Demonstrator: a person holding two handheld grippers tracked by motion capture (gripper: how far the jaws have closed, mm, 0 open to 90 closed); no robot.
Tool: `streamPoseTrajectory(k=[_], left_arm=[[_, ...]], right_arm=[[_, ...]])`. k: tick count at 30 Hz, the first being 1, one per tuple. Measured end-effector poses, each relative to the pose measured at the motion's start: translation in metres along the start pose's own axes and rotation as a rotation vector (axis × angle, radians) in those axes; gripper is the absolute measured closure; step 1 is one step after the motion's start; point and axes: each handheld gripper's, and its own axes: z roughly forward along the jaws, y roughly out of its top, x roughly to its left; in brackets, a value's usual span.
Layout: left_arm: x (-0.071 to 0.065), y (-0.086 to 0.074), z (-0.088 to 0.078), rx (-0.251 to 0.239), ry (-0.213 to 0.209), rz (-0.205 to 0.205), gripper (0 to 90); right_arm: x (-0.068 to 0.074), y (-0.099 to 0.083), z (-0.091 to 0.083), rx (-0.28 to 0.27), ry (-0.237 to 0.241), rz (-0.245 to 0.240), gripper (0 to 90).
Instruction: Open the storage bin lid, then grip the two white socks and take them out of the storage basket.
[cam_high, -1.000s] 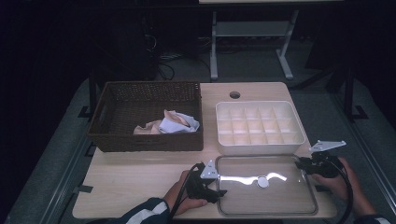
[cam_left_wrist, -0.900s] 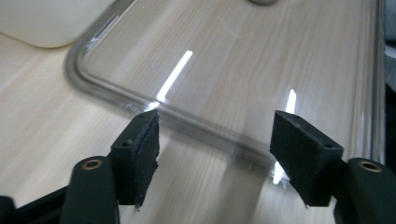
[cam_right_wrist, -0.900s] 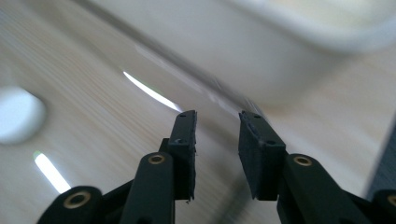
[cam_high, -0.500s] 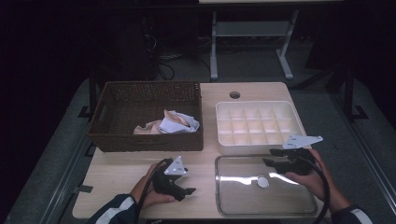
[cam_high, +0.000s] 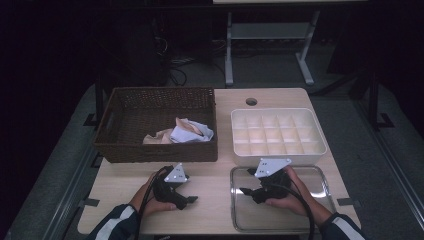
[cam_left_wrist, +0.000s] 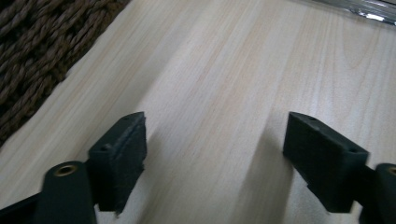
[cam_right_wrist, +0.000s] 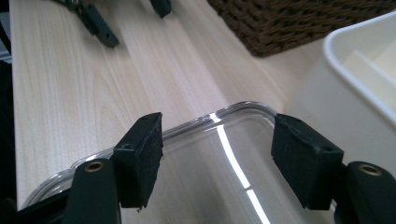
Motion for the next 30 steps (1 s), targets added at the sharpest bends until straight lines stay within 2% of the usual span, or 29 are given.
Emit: streamPoseTrajectory(k=[2, 5, 8, 9, 11, 14, 16, 19, 20, 22, 24, 25, 28, 30], left_arm=[[0.001, -0.002, -0.002, -0.001, 0.005, 0.003, 21.1], [0.001, -0.008, -0.003, -0.029, 0.011, -0.002, 20.7], [0.002, -0.014, -0.004, -0.071, 0.017, -0.013, 19.9], [0.002, -0.014, -0.004, -0.072, 0.021, -0.017, 19.9], [0.003, -0.017, -0.006, -0.076, 0.029, -0.024, 20.0], [0.003, -0.017, -0.008, -0.060, 0.044, -0.040, 19.9], [0.003, -0.016, -0.011, -0.036, 0.042, -0.036, 19.9], [0.004, -0.014, -0.016, 0.002, -0.004, -0.020, 22.2], [0.002, -0.013, -0.018, 0.002, -0.013, 0.000, 28.8], [0.001, -0.009, -0.022, 0.011, -0.014, 0.025, 28.3], [-0.002, -0.003, -0.031, -0.029, -0.027, 0.041, 29.3], [-0.002, 0.003, -0.039, -0.048, -0.017, 0.063, 29.3], [-0.002, 0.018, -0.060, -0.117, -0.001, 0.080, 30.1], [-0.001, 0.028, -0.075, -0.159, 0.036, 0.105, 31.9]], right_arm=[[0.001, -0.002, 0.005, 0.018, 0.007, -0.012, 32.4], [0.003, -0.005, 0.009, 0.029, 0.008, -0.032, 31.6], [0.003, -0.004, 0.010, 0.007, 0.015, -0.054, 31.6], [0.003, -0.003, 0.011, 0.004, 0.021, -0.051, 31.6], [0.003, -0.001, 0.012, -0.001, 0.017, -0.074, 31.5], [0.005, -0.001, 0.015, 0.004, 0.033, -0.080, 31.5], [0.006, -0.002, 0.017, 0.013, 0.042, -0.083, 31.5], [0.008, -0.002, 0.019, 0.036, 0.053, -0.091, 31.9], [0.008, -0.002, 0.020, 0.038, 0.057, -0.087, 31.9], [0.009, -0.002, 0.020, 0.041, 0.056, -0.084, 32.0], [0.009, -0.002, 0.019, 0.038, 0.062, -0.078, 32.2], [0.009, -0.002, 0.019, 0.038, 0.064, -0.076, 32.1], [0.006, -0.004, 0.018, 0.033, 0.063, -0.069, 32.3], [0.006, -0.004, 0.017, 0.034, 0.063, -0.058, 32.3]])
